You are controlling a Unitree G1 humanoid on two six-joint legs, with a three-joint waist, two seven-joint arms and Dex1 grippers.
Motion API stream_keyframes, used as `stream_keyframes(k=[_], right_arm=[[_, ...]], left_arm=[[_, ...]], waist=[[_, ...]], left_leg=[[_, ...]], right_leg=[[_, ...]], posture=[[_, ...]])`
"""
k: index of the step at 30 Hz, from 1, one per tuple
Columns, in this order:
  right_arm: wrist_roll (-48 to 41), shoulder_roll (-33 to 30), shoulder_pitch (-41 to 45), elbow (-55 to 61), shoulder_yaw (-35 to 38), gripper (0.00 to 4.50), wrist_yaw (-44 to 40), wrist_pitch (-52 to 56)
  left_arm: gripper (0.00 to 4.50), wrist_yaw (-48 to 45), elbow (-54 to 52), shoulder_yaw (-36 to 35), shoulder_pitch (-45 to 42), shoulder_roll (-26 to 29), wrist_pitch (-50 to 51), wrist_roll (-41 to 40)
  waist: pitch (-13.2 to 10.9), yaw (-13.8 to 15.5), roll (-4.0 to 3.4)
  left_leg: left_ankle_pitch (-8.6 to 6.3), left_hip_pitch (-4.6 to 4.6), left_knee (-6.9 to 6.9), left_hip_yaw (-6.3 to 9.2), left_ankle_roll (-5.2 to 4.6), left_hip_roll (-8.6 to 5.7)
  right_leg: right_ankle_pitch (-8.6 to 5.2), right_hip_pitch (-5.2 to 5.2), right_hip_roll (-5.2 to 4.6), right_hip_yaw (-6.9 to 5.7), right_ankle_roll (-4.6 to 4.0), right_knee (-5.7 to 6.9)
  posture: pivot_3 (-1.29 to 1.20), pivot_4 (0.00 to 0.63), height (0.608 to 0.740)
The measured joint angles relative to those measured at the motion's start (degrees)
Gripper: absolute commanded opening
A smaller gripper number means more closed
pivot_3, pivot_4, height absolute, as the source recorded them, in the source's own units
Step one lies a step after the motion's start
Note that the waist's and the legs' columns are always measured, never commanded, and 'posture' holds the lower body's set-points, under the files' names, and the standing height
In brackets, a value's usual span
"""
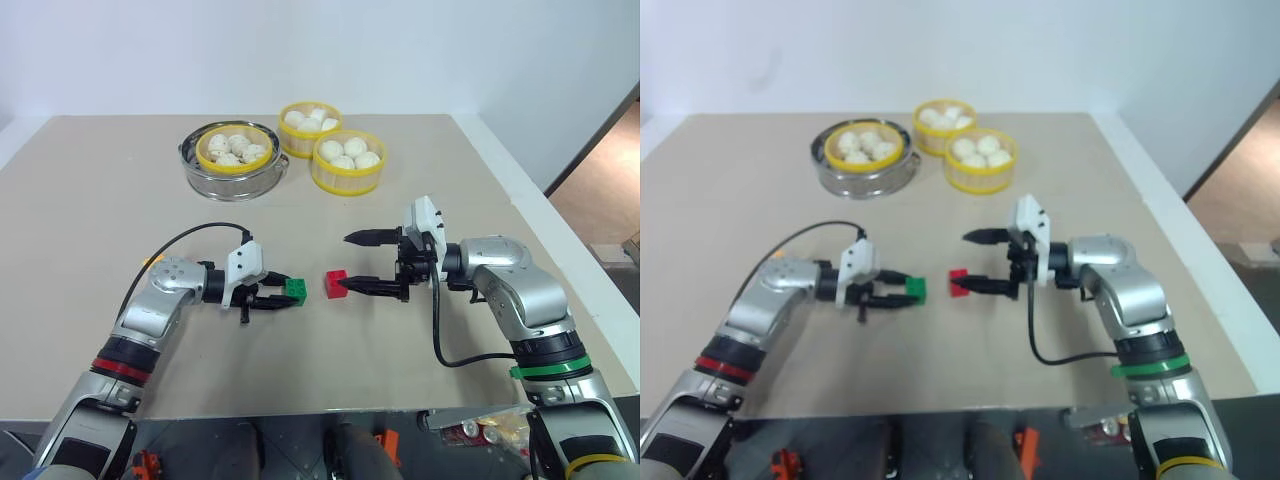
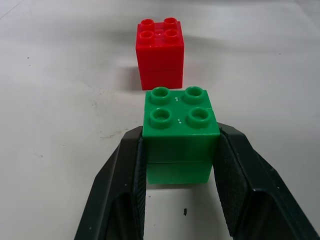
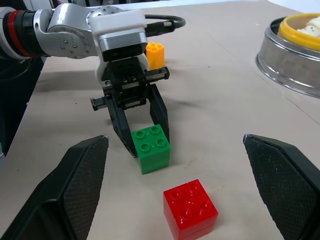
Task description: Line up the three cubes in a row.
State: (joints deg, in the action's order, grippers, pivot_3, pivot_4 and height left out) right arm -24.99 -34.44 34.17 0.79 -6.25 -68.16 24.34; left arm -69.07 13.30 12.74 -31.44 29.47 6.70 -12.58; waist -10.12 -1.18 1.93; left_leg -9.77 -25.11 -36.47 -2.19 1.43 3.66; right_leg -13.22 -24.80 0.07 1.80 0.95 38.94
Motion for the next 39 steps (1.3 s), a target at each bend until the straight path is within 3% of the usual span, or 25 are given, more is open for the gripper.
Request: stream_keyframes(k=[5,7,13,18,29,39], right_arm=[[0.5,0.0,0.0,0.0,-0.1,4.5,-0.3,-0.4],[0.5,0.0,0.0,0.0,-0.1,4.5,-0.3,-0.4],[0.5,0.0,-0.2,0.1,-0.1,4.5,-0.3,-0.3],[0.5,-0.1,-0.2,0.2,-0.1,4.5,-0.2,0.3],[0.5,-0.5,0.0,0.4,-0.1,4.5,-0.3,0.8],[0.8,-0.4,0.8,-0.1,-0.4,4.5,-0.6,0.5]], left_arm=[[1.3,0.0,0.0,0.0,0.0,-0.2,0.7,0.2],[2.34,0.0,0.0,0.0,-0.2,-0.2,1.3,0.2],[4.41,0.3,2.4,0.3,-0.9,0.0,-0.4,2.7],[4.46,-1.0,1.6,-0.1,-2.0,1.8,-0.4,2.4],[4.46,-1.8,-12.0,-6.1,1.6,9.9,10.0,-3.4],[4.46,-1.9,-15.0,-3.9,3.7,9.3,12.9,-4.8]], waist=[[0.0,0.0,0.0],[0.0,0.0,0.0],[0.0,0.0,0.0],[0.0,-0.1,0.0],[0.0,-0.2,-0.01],[0.0,0.0,0.0]], left_leg=[[0.02,0.01,-0.01,0.0,-0.01,-0.01],[0.02,0.01,-0.01,0.0,-0.01,0.0],[0.02,-0.01,0.02,0.0,-0.01,0.01],[0.02,-0.01,0.04,0.0,-0.01,0.02],[0.02,0.02,0.06,-0.05,0.0,0.03],[0.02,-0.02,0.04,-0.07,0.0,0.02]], right_leg=[[0.02,0.01,0.0,0.01,0.0,0.01],[0.01,0.01,0.0,0.01,0.0,0.01],[0.01,-0.05,0.03,0.02,-0.02,0.02],[-0.01,-0.08,0.05,0.04,-0.03,0.04],[-0.02,-0.1,0.05,0.1,-0.04,0.05],[-0.02,-0.11,0.05,0.14,-0.04,0.05]], posture=[[0.0,0.15,0.74],[0.0,0.15,0.74],[0.0,0.15,0.74],[0.0,0.15,0.74],[0.0,0.15,0.74],[0.0,0.15,0.74]])
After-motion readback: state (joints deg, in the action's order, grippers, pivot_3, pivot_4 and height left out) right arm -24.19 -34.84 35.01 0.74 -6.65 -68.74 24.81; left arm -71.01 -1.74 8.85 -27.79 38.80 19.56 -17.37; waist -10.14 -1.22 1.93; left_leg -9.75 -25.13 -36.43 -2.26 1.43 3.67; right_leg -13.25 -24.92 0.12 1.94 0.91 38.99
